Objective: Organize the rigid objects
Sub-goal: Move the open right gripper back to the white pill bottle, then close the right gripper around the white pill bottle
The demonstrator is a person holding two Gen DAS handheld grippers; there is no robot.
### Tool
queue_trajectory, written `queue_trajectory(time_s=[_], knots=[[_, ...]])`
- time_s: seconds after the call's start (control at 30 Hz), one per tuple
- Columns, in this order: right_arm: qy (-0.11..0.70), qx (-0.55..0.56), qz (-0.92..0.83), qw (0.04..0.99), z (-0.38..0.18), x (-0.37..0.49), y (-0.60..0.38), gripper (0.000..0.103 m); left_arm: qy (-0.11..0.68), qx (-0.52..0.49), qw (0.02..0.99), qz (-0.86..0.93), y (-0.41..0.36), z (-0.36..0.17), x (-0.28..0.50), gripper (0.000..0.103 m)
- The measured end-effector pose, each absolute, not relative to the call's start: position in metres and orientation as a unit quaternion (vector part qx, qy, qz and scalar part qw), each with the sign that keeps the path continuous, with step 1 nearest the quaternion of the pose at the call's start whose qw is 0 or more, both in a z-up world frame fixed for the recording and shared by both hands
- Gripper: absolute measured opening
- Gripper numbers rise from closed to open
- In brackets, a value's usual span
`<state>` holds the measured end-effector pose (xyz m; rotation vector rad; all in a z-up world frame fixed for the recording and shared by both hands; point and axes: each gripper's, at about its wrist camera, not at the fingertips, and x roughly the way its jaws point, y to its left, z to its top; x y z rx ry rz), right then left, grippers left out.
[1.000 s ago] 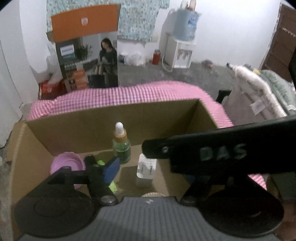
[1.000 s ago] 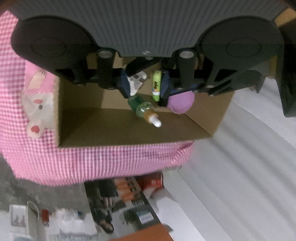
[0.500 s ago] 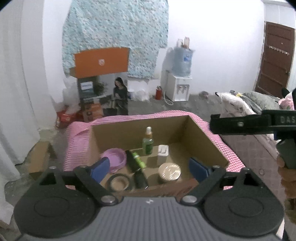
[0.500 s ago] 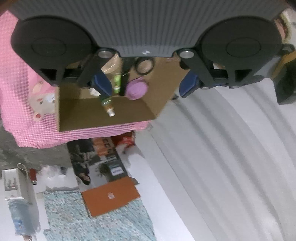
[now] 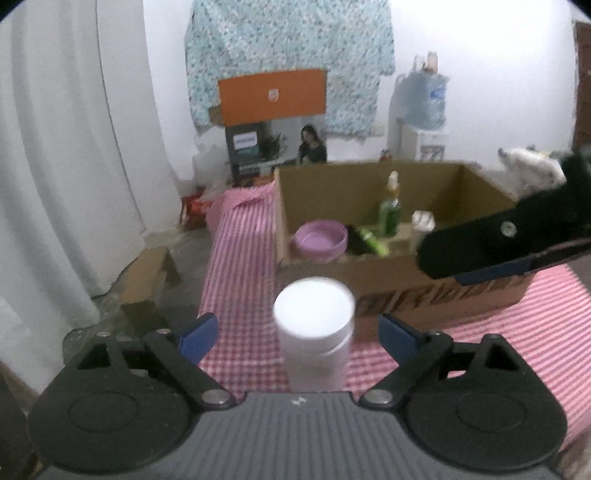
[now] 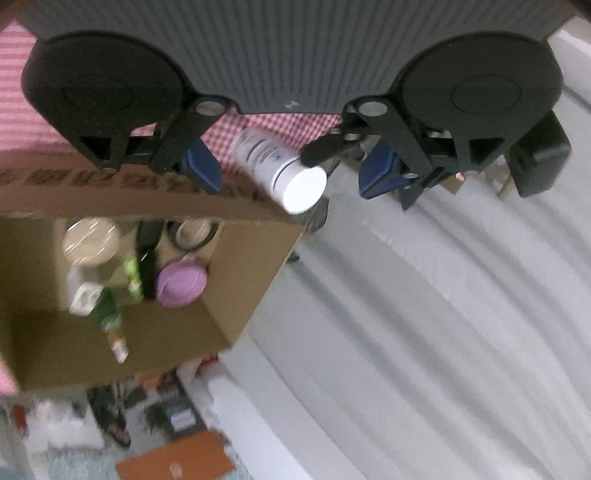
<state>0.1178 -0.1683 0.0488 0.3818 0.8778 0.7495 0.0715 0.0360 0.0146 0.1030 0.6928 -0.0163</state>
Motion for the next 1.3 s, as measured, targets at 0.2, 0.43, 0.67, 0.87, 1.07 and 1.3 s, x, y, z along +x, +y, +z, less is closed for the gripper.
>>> queue_trajectory(time_s=[0.2, 0.43, 0.67, 0.87, 1.07, 1.3], knots=[[0.448, 0.171, 0.344, 0.807, 0.021, 0.142, -0.126, 0.066, 0.350, 0.044, 0.935, -0.021, 0.043, -0.010, 0.088, 0.084], [0.470, 0.170, 0.332, 0.800, 0.004, 0.162, -0.108, 0.044, 0.359, 0.026, 0.932, -0.049, 0.044, -0.020, 0.094, 0.057], [0.470, 0.164, 0.336, 0.799, 0.007, 0.158, -0.110, 0.036, 0.358, 0.027, 0.931, -0.063, 0.027, -0.021, 0.090, 0.054], [0.468, 0.174, 0.308, 0.809, 0.012, 0.145, -0.145, 0.036, 0.357, 0.034, 0.927, -0.107, -0.007, -0.021, 0.088, 0.054], [0.461, 0.184, 0.266, 0.826, 0.017, 0.129, -0.189, 0.038, 0.355, 0.048, 0.921, -0.153, -0.044, -0.022, 0.090, 0.054], [0.457, 0.205, 0.243, 0.831, 0.019, 0.123, -0.221, 0.038, 0.357, 0.072, 0.915, -0.173, -0.062, -0.027, 0.092, 0.054]])
